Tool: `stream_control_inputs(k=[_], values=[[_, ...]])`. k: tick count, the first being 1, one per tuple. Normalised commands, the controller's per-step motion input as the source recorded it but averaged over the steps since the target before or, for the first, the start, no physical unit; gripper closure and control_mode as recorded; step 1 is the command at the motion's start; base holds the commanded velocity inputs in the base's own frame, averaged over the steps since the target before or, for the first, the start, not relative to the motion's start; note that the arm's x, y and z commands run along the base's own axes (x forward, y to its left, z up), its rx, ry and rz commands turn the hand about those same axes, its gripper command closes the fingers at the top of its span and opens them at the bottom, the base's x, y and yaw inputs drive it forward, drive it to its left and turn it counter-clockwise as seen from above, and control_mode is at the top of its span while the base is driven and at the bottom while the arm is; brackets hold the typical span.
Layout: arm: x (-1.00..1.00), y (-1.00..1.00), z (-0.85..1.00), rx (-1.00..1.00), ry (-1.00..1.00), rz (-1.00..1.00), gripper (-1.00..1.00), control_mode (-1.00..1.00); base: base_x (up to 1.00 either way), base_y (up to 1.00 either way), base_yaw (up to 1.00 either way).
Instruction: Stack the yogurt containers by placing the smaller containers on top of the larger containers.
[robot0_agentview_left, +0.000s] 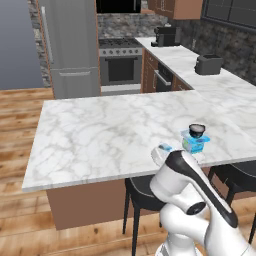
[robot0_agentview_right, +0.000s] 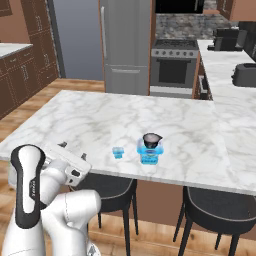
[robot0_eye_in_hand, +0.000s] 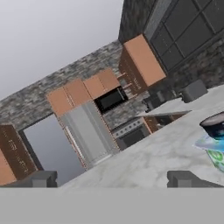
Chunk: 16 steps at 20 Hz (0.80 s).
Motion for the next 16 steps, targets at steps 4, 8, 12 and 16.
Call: stream_control_inputs(k=[4, 8, 12, 16], values=[[-0.88, -1.0, 0.0, 0.0, 0.26, -0.32, -1.0, -1.0, 0.0, 0.0, 0.0], [-0.7, -0.97, 0.0, 0.0, 0.27, -0.29, -1.0, -1.0, 0.0, 0.0, 0.0], [-0.37, -0.73, 0.0, 0.0, 0.3, -0.18, -1.0, -1.0, 0.0, 0.0, 0.0], [-0.44, -0.74, 0.0, -0.04, 0.4, -0.23, -1.0, -1.0, 0.0, 0.0, 0.0]])
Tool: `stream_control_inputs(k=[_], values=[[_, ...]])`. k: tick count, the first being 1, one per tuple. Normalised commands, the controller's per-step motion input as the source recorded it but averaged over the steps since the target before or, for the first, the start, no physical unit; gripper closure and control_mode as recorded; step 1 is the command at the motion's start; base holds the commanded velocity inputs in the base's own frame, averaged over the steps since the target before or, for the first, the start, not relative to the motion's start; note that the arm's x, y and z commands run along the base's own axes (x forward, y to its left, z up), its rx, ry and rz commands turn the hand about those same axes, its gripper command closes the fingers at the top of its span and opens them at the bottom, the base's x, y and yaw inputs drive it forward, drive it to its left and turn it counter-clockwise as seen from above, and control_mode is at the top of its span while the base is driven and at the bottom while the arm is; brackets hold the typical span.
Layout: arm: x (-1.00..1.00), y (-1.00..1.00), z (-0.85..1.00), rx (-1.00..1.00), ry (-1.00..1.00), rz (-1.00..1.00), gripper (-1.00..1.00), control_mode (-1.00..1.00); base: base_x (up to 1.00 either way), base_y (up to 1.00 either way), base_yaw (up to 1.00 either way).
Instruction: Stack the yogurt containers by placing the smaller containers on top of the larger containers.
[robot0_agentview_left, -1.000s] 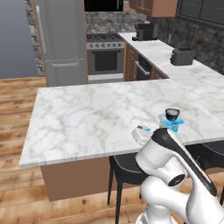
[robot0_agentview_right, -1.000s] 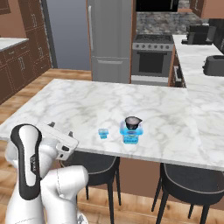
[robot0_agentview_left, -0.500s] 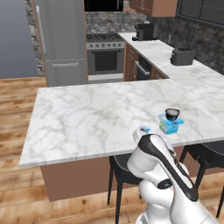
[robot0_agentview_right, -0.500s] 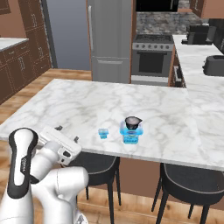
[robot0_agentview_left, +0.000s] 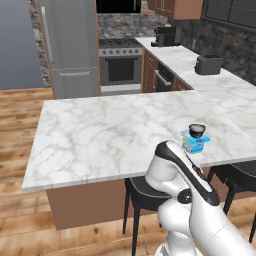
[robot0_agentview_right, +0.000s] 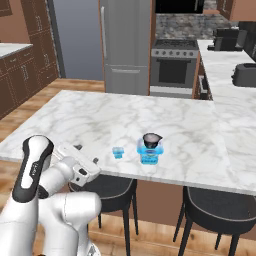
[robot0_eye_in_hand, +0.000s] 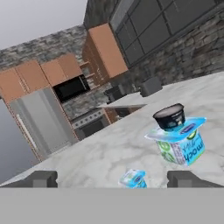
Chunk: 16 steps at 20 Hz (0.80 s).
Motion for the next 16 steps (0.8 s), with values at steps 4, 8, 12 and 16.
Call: stream_control_inputs(k=[4, 8, 12, 16], values=[[-0.48, -0.61, 0.0, -0.07, 0.43, -0.23, -1.0, -1.0, 0.0, 0.0, 0.0], [-0.44, -0.47, 0.0, -0.07, 0.41, -0.21, -1.0, -1.0, 0.0, 0.0, 0.0], [-0.33, -0.23, 0.04, -0.07, 0.31, -0.14, -1.0, -1.0, 0.0, 0.0, 0.0], [-0.26, -0.06, 0.18, -0.1, 0.23, -0.1, -1.0, -1.0, 0.0, 0.0, 0.0]])
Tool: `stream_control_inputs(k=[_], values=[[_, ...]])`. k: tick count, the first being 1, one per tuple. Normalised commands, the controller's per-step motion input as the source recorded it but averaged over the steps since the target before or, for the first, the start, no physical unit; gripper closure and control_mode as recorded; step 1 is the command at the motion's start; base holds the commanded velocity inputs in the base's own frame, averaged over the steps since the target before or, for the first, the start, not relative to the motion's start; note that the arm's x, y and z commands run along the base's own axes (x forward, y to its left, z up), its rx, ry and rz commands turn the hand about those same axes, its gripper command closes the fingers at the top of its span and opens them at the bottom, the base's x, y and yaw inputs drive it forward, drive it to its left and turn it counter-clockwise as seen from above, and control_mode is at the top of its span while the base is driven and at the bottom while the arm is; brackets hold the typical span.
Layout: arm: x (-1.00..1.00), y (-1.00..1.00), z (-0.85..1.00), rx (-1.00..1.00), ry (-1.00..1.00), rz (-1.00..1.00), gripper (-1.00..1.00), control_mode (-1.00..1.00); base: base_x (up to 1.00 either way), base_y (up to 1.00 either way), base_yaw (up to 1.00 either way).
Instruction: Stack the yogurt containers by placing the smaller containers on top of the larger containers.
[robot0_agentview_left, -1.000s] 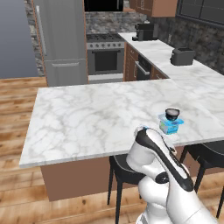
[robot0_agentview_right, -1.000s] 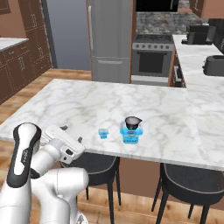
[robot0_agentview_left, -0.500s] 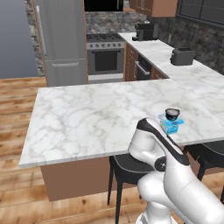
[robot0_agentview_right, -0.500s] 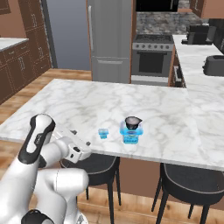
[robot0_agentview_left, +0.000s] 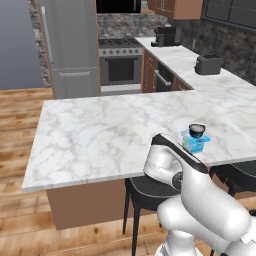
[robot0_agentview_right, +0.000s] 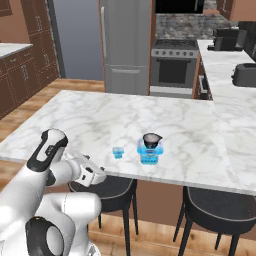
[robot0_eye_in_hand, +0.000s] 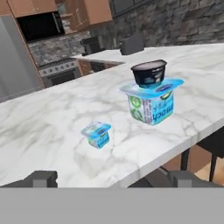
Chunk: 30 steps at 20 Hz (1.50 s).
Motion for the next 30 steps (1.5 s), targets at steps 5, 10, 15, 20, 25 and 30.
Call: stream_control_inputs(k=[5, 10, 15, 20, 25, 30], values=[[-0.12, -0.08, 0.34, -0.11, 0.13, -0.08, -1.0, -1.0, 0.0, 0.0, 0.0], [0.0, -0.19, 0.44, -0.12, 0.07, -0.05, -1.0, -1.0, 0.0, 0.0, 0.0], [0.0, -0.2, 0.43, -0.08, 0.09, -0.04, -1.0, -1.0, 0.0, 0.0, 0.0], [0.0, -0.15, 0.37, -0.01, 0.09, -0.02, -1.0, -1.0, 0.0, 0.0, 0.0], [0.0, -0.12, 0.39, 0.0, 0.06, -0.02, -1.0, -1.0, 0.0, 0.0, 0.0], [0.0, 0.0, 0.21, 0.0, 0.08, -0.01, -1.0, -1.0, 0.0, 0.0, 0.0]])
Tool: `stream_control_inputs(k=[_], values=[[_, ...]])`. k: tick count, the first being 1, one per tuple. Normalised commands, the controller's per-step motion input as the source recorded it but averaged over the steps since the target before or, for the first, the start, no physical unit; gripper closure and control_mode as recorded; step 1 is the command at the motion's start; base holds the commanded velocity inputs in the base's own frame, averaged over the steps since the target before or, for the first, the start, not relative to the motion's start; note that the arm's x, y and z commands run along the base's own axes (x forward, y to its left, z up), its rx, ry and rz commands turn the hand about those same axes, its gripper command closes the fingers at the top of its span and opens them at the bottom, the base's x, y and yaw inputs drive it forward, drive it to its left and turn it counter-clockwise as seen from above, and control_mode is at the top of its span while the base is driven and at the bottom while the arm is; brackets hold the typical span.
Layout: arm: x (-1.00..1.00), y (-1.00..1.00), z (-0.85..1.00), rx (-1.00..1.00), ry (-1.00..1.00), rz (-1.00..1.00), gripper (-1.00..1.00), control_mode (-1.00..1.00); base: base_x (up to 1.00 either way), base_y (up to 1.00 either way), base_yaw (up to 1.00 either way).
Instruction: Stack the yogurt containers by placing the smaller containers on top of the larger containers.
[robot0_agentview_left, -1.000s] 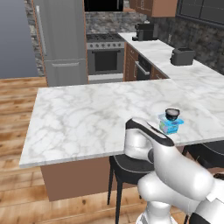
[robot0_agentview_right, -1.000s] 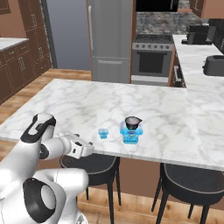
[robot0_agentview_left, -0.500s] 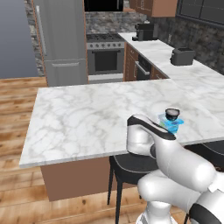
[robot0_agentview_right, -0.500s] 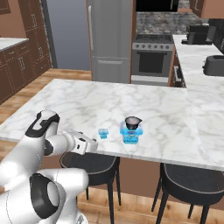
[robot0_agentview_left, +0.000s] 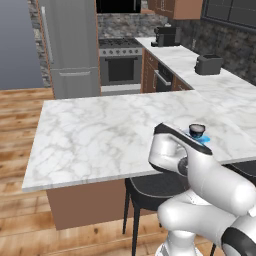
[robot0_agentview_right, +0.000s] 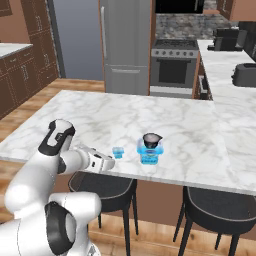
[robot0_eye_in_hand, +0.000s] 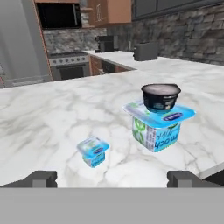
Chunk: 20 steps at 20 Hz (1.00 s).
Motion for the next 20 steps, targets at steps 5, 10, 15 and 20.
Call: stream_control_inputs(k=[5, 10, 15, 20], values=[[-0.02, 0.0, 0.0, -0.04, 0.17, -0.02, -1.0, -1.0, 0.0, 0.0, 0.0], [-0.01, 0.0, 0.03, -0.05, 0.13, -0.03, -1.0, -1.0, 0.0, 0.0, 0.0], [0.0, 0.0, 0.08, -0.06, 0.08, -0.03, -1.0, -1.0, 0.0, 0.0, 0.0], [0.0, 0.0, 0.01, -0.05, 0.06, -0.02, -1.0, -1.0, 0.0, 0.0, 0.0]])
